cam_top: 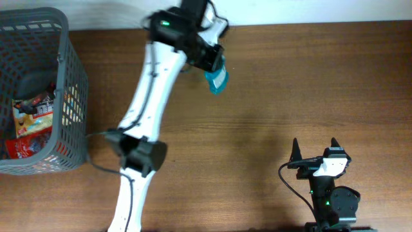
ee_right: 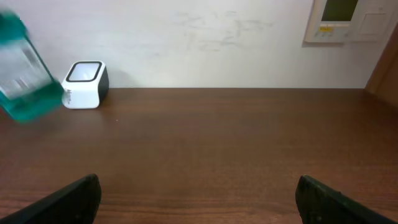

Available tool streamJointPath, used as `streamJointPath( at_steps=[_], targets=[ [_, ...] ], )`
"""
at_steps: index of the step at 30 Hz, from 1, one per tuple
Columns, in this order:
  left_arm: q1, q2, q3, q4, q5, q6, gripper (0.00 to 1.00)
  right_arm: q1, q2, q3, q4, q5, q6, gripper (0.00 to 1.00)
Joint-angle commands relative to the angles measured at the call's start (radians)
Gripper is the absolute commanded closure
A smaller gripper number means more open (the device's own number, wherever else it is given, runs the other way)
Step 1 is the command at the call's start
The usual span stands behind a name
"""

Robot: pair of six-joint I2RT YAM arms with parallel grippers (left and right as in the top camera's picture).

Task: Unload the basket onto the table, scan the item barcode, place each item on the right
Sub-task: 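Place the mouthwash bottle on the table right of the scanner, then reach the left gripper into the basket and grasp the orange box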

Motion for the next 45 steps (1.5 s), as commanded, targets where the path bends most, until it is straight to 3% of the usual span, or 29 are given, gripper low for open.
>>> streamJointPath(
  at_steps=[1,8,10,14,15,16,18,19,21,26,29,32,40,45],
  targets=[
    [-0.084,0.088,0.013,0.058,-0.017,-0.007,1.00,-0.006,-0.007,-0.009,-0.002,0.008,0.000,0.02],
    [-0.212,0.153,0.013,0.233,-0.029,-0.007,0.99,-0.006,-0.007,-0.009,-0.002,0.008,0.000,0.02],
    [-0.233,0.168,0.013,0.249,-0.093,-0.006,0.91,-0.006,-0.007,-0.009,-0.002,0.008,0.000,0.02],
    [-0.251,0.191,0.013,0.250,-0.193,-0.006,0.83,-0.006,-0.007,-0.009,-0.002,0.008,0.000,0.02],
    [-0.251,0.198,0.013,0.250,-0.193,-0.006,0.77,-0.006,-0.007,-0.009,-0.002,0.008,0.000,0.02],
    [-0.251,0.211,0.013,0.250,-0.192,-0.006,0.58,-0.006,-0.007,-0.009,-0.002,0.008,0.000,0.02],
    [-0.251,0.219,0.013,0.250,-0.192,-0.006,0.52,-0.006,-0.007,-0.009,-0.002,0.008,0.000,0.02],
    [-0.251,0.219,0.013,0.255,-0.193,-0.006,0.31,-0.006,-0.007,-0.009,-0.002,0.008,0.000,0.02],
    [-0.251,0.219,0.019,0.291,-0.193,-0.006,0.02,-0.006,-0.007,-0.009,-0.002,0.008,0.000,0.02],
    [-0.236,0.218,0.126,0.282,-0.193,-0.006,0.01,-0.006,-0.007,-0.009,-0.002,0.008,0.000,0.02],
    [-0.196,0.214,0.367,0.180,-0.193,-0.006,0.01,-0.006,-0.007,-0.009,-0.002,0.008,0.000,0.02],
    [-0.109,0.115,0.371,0.128,-0.196,-0.006,0.01,-0.006,-0.007,-0.009,-0.002,0.008,0.000,0.02],
    [0.345,-0.145,0.371,-0.185,-0.193,-0.006,0.01,-0.006,-0.007,-0.009,-0.002,0.008,0.000,0.02],
    [0.608,-0.217,0.368,-0.208,-0.183,-0.011,0.01,-0.006,-0.007,-0.009,-0.002,0.008,0.000,0.02]
  ],
)
